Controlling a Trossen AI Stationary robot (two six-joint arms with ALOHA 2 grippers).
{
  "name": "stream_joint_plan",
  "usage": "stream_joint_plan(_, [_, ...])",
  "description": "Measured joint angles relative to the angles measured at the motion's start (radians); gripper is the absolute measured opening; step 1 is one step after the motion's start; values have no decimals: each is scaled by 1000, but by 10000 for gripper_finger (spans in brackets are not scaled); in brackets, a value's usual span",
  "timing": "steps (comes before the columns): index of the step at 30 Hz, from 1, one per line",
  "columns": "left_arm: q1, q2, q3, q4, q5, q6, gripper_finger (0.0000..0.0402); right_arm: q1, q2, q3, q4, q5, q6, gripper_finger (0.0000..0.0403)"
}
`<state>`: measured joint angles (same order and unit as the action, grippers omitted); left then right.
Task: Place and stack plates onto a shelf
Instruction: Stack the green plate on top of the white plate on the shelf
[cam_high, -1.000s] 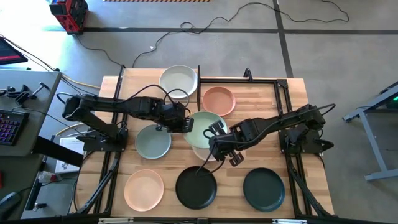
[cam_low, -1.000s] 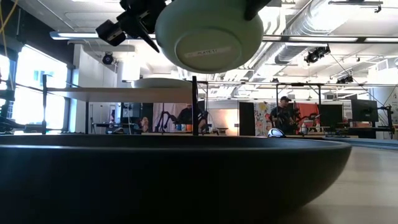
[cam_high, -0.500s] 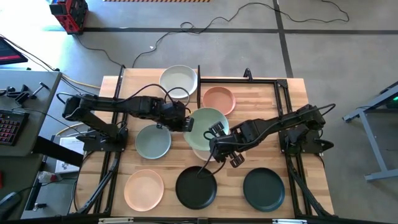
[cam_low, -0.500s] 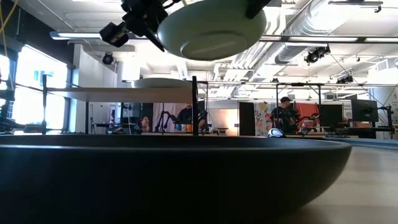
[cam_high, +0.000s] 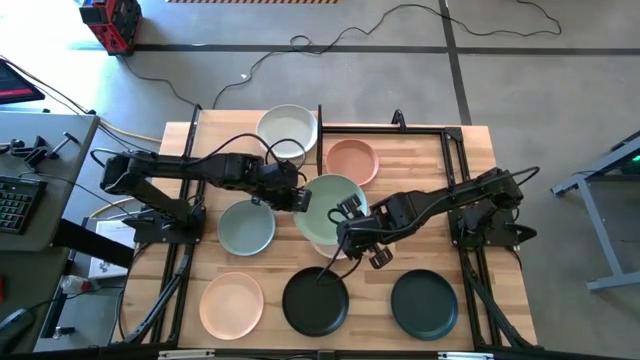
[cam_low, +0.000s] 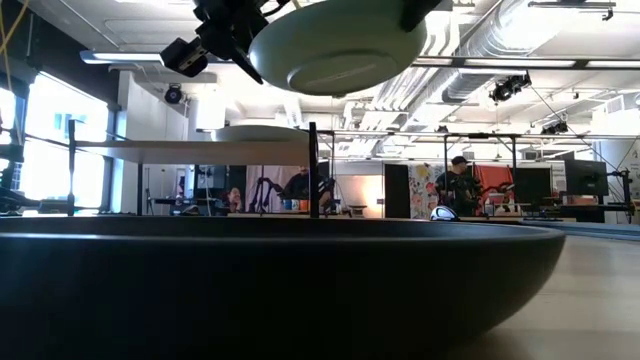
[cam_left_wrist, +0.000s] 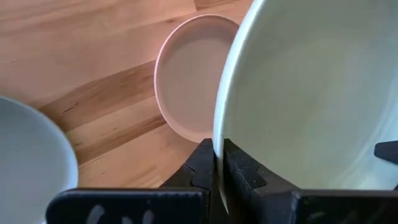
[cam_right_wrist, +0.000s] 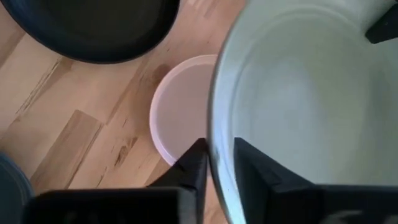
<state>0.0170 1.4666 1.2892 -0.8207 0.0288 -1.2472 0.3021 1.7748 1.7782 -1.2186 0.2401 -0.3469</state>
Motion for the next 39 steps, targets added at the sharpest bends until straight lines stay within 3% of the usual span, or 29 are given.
stream_joint_plan(6, [35,-7,0,-4,32,62,7,0,-3,11,-25,32,-2,110])
stream_joint_plan(11, [82,-35,2,-69,49,107,6,-4,-4,87,-136,98,26,129])
stream_joint_plan(20, [211,-119,4,-160,51,200,6,-18,-5,295,-192,137,95,130])
stream_joint_plan(26, [361,-190,4,-163,48,286,6,-45,-5,399,-192,137,159,130])
stream_joint_plan(39, [683,-213,4,-161,57,466,7,-125,-3,399,-216,176,262,130])
